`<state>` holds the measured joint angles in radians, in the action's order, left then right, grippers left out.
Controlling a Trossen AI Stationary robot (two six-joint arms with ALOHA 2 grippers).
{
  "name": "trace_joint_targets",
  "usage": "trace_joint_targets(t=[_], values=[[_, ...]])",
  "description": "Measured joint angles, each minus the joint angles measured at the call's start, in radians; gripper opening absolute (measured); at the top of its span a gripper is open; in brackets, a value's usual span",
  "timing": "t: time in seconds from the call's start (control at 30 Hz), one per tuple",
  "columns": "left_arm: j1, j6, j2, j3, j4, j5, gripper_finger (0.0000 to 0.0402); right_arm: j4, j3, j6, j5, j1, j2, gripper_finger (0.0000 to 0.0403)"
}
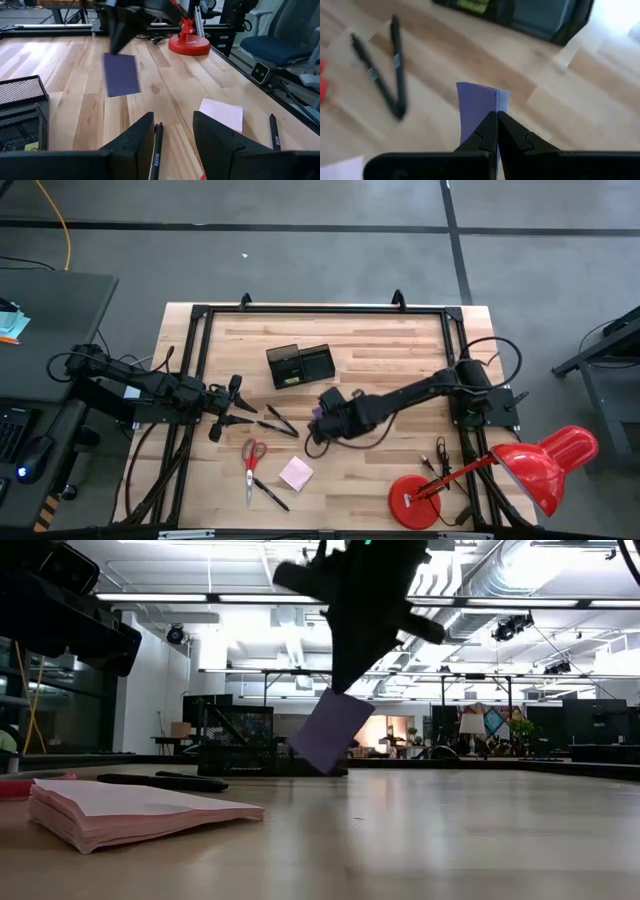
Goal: Pick and place office supplies into organizer
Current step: Put the blue sticky note into the black desk organizer
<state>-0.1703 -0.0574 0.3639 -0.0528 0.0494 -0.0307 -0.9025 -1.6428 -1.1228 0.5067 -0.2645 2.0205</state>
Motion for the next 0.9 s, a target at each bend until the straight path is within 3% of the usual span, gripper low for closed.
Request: trace_joint_targets(t=[0.5,0.9], values=[[0.0,0.0,0.0,0.0,0.0,0.0,0.0122,0.025,0.0,0.211,0.15,0.183,-0.091,0.0],[0.0,0.0,0.0,0.0,0.001,0.0,0.0122,0.256,0.0,0.407,0.007,0.346,-0.102,0.0]])
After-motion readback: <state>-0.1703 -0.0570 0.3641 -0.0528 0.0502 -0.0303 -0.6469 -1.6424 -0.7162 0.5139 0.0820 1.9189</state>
